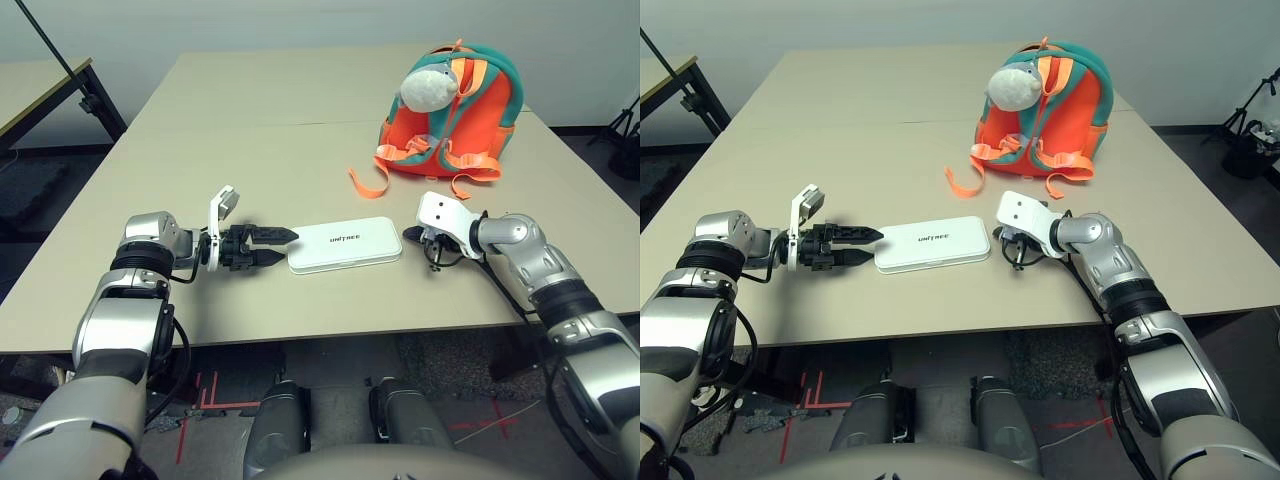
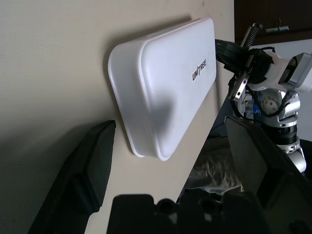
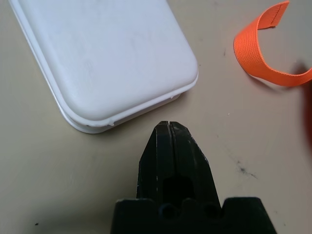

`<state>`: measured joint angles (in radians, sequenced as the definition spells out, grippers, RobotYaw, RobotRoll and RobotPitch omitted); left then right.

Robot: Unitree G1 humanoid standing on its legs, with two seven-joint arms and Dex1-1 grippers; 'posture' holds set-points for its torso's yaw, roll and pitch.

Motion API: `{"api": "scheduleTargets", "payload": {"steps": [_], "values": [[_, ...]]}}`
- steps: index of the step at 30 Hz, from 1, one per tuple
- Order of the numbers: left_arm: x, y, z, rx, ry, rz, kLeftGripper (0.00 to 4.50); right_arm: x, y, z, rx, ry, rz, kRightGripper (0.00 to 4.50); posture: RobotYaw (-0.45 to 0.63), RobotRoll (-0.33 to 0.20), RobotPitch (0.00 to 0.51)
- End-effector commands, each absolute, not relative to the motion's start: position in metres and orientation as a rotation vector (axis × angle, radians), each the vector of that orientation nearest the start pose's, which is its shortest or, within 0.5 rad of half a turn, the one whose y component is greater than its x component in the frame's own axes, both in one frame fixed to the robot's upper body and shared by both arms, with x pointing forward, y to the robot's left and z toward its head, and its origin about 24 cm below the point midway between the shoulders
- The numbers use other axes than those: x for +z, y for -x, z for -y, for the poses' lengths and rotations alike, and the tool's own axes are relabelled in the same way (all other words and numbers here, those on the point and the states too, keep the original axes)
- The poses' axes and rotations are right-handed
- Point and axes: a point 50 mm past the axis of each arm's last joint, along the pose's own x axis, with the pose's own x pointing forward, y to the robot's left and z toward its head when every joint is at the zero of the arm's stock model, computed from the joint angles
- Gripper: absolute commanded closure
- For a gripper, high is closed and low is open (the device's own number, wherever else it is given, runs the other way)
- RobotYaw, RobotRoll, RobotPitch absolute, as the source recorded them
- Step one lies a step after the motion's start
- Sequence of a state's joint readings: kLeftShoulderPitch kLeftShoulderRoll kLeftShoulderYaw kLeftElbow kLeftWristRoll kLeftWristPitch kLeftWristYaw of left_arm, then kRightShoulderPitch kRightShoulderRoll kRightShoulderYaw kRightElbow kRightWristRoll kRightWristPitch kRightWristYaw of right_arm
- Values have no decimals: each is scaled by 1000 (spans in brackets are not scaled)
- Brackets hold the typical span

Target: Put the pencil case into the backpack and zip it.

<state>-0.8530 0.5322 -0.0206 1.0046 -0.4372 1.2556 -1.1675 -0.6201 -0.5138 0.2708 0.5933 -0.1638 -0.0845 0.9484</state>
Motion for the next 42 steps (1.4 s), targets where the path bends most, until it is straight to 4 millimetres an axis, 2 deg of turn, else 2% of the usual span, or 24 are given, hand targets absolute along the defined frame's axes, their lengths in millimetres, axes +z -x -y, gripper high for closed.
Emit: {"api": "scheduleTargets", "payload": {"steps": [1, 12, 33, 42], "values": [[68, -315, -217, -755, 842, -1080, 0, 77, -339, 172, 1048, 778, -310, 4489, -95, 0, 14], [65, -312, -216, -770, 835, -1084, 0, 66, -337, 163, 1099, 793, -328, 4489, -93, 0, 19], [64, -311, -217, -780, 840, -1085, 0, 73, -339, 124, 1184, 754, -245, 4489, -95, 0, 19], [63, -311, -216, -800, 823, -1064, 0, 74, -337, 115, 1216, 755, -237, 4489, -95, 0, 20]]}}
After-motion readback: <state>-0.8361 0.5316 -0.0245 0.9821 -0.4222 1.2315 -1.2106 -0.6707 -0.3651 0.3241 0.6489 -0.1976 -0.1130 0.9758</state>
